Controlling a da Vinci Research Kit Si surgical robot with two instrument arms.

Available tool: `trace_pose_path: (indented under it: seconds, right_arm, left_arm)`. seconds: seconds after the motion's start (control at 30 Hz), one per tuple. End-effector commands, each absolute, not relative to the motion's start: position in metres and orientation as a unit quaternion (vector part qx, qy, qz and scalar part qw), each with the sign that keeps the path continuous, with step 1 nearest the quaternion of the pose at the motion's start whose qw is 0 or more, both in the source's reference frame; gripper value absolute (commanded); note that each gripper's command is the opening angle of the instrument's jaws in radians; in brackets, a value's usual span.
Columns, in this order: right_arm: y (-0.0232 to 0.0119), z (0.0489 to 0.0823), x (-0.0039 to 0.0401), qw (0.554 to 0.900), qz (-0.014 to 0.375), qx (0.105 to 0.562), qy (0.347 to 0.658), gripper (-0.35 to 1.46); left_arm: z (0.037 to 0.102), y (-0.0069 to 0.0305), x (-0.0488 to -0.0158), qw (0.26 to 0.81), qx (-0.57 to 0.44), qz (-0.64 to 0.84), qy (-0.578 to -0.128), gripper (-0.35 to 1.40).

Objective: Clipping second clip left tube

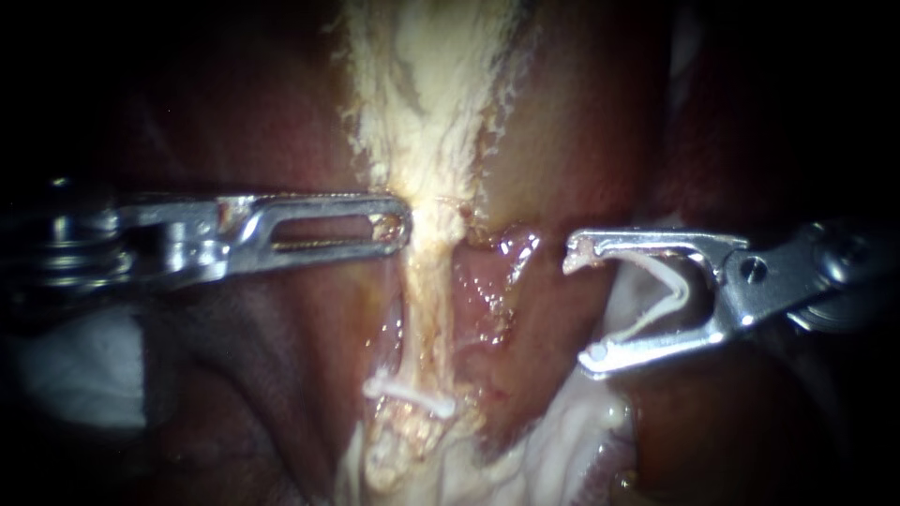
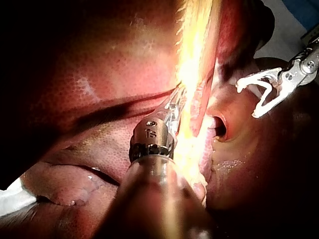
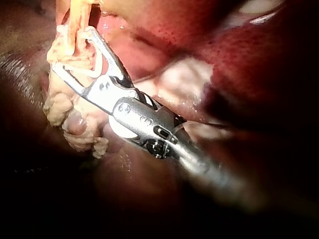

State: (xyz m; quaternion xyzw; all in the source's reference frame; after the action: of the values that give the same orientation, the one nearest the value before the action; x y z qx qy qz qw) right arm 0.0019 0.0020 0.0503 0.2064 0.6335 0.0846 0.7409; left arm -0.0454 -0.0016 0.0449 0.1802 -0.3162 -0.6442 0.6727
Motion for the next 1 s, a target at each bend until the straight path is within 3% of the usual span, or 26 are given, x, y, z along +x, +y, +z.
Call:
trace_pose_path:
  seconds: [0.03, 0.3, 0.53, 1.0]
  right_arm:
    - [0.0020, 0.0503, 0.0019, 0.741, 0.085, 0.206, 0.633, 0.60]
    - [0.0015, 0.0506, 0.0021, 0.739, 0.081, 0.208, 0.635, 0.59]
    - [0.0005, 0.0511, 0.0033, 0.732, 0.103, 0.236, 0.631, 0.59]
    - [-0.0025, 0.0542, 0.0094, 0.734, 0.119, 0.287, 0.605, 0.59]
  left_arm:
    - [0.0449, -0.0016, -0.0454, 0.673, 0.180, -0.644, -0.316, -0.35]
    - [0.0420, -0.0012, -0.0436, 0.673, 0.188, -0.643, -0.314, -0.35]
    - [0.0388, -0.0022, -0.0418, 0.673, 0.187, -0.645, -0.312, -0.35]
    - [0.0367, -0.0026, -0.0408, 0.672, 0.184, -0.647, -0.310, -0.35]
